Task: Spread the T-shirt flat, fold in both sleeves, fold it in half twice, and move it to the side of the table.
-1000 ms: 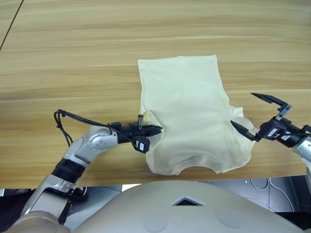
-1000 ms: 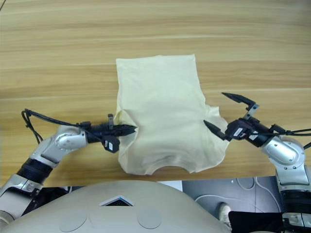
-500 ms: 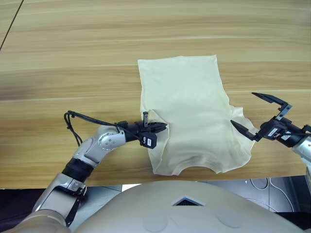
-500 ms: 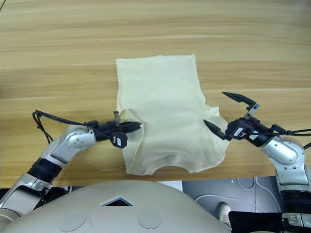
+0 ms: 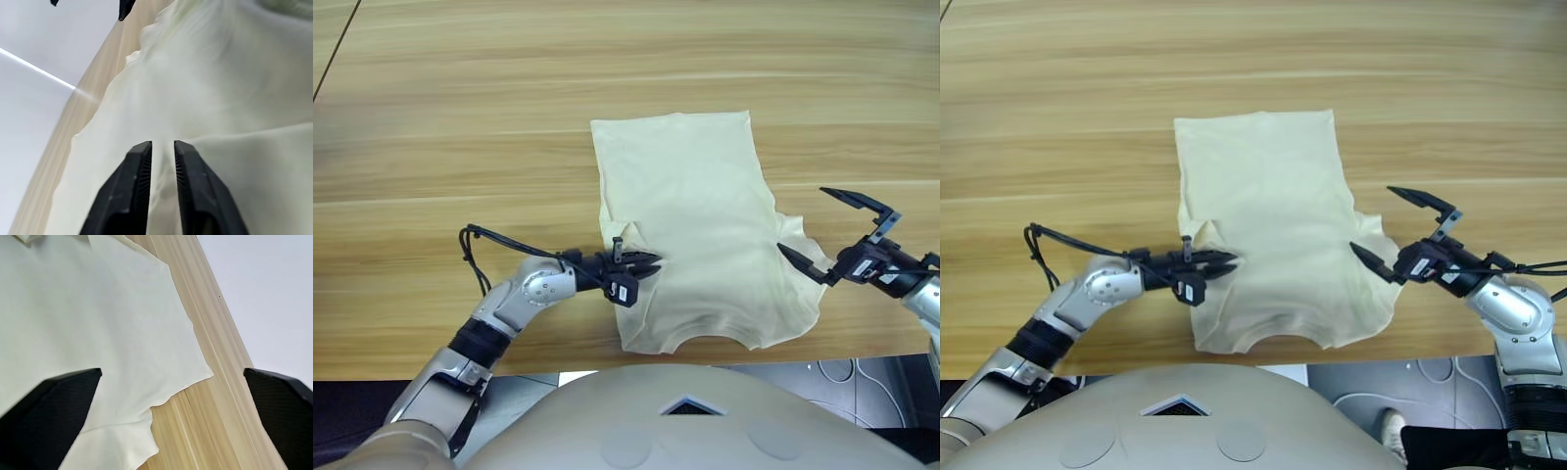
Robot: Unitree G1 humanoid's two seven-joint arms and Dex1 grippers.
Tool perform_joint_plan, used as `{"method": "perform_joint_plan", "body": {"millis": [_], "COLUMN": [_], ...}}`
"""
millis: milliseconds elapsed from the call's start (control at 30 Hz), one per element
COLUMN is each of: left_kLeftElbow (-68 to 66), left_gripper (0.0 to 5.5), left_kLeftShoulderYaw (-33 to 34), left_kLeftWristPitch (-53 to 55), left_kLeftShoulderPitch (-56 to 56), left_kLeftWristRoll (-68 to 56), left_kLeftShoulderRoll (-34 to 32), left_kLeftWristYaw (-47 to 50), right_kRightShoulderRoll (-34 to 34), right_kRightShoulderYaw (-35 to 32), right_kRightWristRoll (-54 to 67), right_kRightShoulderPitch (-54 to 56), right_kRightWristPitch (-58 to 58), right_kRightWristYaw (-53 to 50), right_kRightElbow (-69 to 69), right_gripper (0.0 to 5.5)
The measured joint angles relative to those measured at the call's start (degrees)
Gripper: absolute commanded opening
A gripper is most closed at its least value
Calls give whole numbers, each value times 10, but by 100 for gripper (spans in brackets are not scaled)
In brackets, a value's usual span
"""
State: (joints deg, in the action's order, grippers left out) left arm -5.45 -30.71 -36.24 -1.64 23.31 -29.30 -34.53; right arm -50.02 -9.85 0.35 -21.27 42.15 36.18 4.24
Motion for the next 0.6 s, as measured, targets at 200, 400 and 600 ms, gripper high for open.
{"method": "perform_joint_plan", "body": {"millis": [200,400,600], "left_kLeftElbow": [-5,10,30], "left_gripper": [233,333,440], "left_kLeftShoulderYaw": [8,24,48], "left_kLeftWristPitch": [9,15,17], "left_kLeftShoulderPitch": [-4,-4,-4], "left_kLeftWristRoll": [12,-52,-91], "left_kLeftShoulderRoll": [2,8,14], "left_kLeftWristYaw": [18,14,18], "right_kRightShoulderRoll": [0,-9,-45], "right_kRightShoulderYaw": [-19,-76,-168], "right_kRightWristRoll": [-1,-102,-246], "right_kRightShoulderPitch": [-15,-31,-128], "right_kRightWristPitch": [-5,-47,-89], "right_kRightWristYaw": [-5,-54,-88], "right_kRightElbow": [-23,-14,-46], "right_gripper": [540,540,540]}}
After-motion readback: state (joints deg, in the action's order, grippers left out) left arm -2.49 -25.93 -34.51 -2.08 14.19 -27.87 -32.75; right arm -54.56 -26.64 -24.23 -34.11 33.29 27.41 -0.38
